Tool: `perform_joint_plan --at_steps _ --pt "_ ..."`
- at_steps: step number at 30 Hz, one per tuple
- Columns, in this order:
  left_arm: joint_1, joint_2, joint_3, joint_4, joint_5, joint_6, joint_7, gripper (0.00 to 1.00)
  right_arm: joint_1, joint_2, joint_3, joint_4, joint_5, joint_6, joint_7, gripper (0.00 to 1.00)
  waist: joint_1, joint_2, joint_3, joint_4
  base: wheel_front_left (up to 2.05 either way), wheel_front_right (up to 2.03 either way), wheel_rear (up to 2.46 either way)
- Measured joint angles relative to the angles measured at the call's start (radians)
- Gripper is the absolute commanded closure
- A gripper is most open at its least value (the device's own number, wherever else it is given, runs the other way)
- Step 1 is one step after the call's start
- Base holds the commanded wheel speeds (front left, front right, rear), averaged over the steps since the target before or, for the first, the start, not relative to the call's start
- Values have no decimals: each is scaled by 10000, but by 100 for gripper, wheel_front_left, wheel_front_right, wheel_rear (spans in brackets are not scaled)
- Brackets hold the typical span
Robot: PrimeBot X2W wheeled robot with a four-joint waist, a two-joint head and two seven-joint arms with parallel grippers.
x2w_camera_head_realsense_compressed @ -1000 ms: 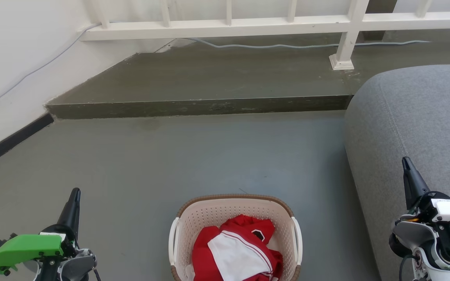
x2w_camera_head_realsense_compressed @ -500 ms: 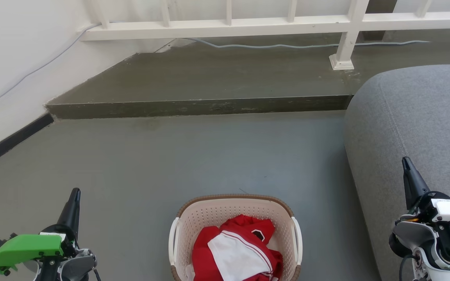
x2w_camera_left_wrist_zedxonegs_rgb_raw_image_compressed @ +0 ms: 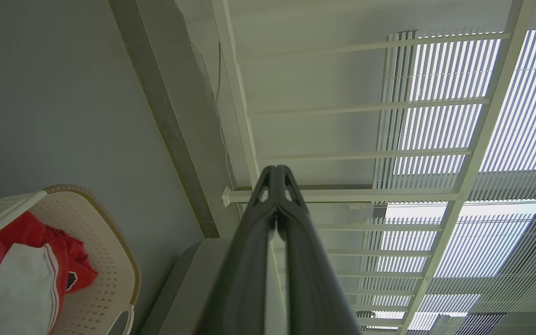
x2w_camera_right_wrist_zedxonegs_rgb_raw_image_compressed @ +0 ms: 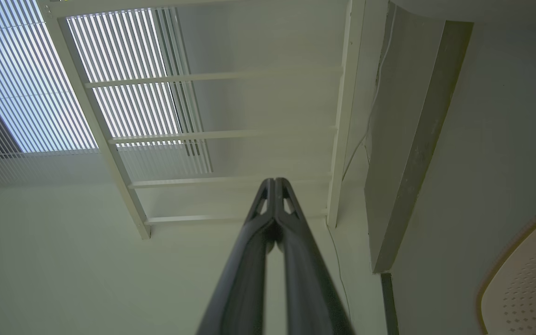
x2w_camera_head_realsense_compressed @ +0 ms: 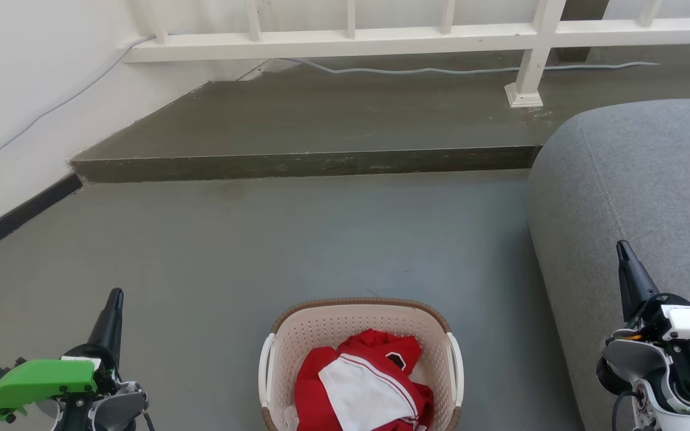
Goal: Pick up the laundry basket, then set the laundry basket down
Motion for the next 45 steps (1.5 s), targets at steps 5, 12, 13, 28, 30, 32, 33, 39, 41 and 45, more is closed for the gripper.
perform_joint_plan --at_steps 5,12,13,28,30,32,33,39,41,45 --pt "0 0 0 0 0 0 0 100 0 0 0 0 0 0 0 100 0 0 0 0 0 0 0" --pt "0 0 0 0 0 0 0 100 0 0 -2 0 0 0 0 100 0 0 0 0 0 0 0" --pt "0 0 0 0 0 0 0 100 0 0 -2 0 0 0 0 100 0 0 0 0 0 0 0" --pt "0 0 0 0 0 0 0 100 0 0 -2 0 0 0 0 100 0 0 0 0 0 0 0" --pt "0 0 0 0 0 0 0 100 0 0 -2 0 0 0 6 100 0 0 0 0 0 0 0" --pt "0 0 0 0 0 0 0 100 0 0 -2 0 0 0 13 100 0 0 0 0 0 0 0" --pt "0 0 0 0 0 0 0 100 0 0 -2 0 0 0 13 100 0 0 0 0 0 0 0" --pt "0 0 0 0 0 0 0 100 0 0 -4 0 0 0 13 100 0 0 0 0 0 0 0" --pt "0 0 0 0 0 0 0 100 0 0 -4 0 0 0 13 100 0 0 0 0 0 0 0" --pt "0 0 0 -2 0 0 0 100 0 0 -4 0 0 0 13 100 0 0 0 0 0 0 0"
